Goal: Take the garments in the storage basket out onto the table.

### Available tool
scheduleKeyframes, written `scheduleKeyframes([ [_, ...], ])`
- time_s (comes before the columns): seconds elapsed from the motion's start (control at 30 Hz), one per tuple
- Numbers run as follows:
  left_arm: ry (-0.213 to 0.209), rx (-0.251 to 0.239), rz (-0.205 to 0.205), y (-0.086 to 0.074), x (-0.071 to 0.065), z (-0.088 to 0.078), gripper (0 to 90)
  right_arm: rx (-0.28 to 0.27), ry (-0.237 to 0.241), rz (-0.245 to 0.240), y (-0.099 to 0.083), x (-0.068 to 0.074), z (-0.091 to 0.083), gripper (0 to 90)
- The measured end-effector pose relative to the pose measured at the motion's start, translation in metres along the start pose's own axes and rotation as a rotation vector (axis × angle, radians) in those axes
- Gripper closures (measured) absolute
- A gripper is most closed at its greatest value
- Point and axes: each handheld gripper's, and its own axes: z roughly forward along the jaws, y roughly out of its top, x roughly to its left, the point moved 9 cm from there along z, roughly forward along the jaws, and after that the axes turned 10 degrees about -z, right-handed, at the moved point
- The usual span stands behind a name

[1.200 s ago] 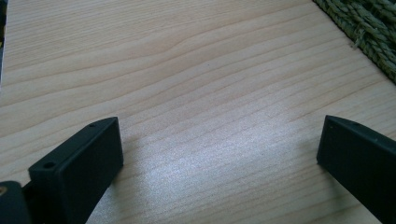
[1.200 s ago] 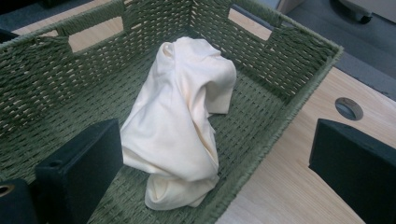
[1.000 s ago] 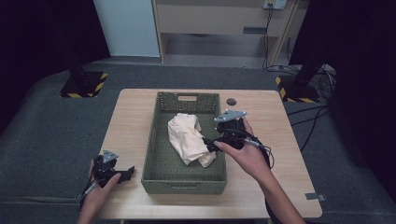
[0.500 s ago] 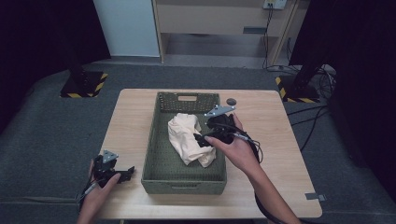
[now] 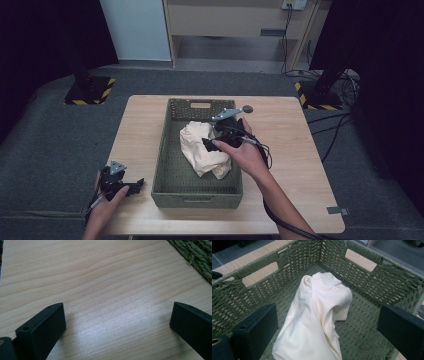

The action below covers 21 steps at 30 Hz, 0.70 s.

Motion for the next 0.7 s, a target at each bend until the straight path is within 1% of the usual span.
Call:
scheduleKeyframes([
  [0.2,0.0,0.0,0.0,0.0,0.0,0.0,0.0,0.008,0.006,0.008,0.002,0.003,0.012,3.7],
  [0.37,0.0,0.0,0.0,0.0,0.0,0.0,0.0,0.017,0.01,-0.001,0.004,0.007,0.023,3.8],
  [0.47,0.0,0.0,0.0,0.0,0.0,0.0,0.0,0.018,0.015,-0.001,0.005,0.009,0.026,3.7],
  [0.63,0.0,0.0,0.0,0.0,0.0,0.0,0.0,0.034,0.02,0.007,0.004,0.011,0.035,3.5],
  [0.7,0.0,0.0,0.0,0.0,0.0,0.0,0.0,0.042,0.021,0.018,0.002,0.011,0.039,3.4],
])
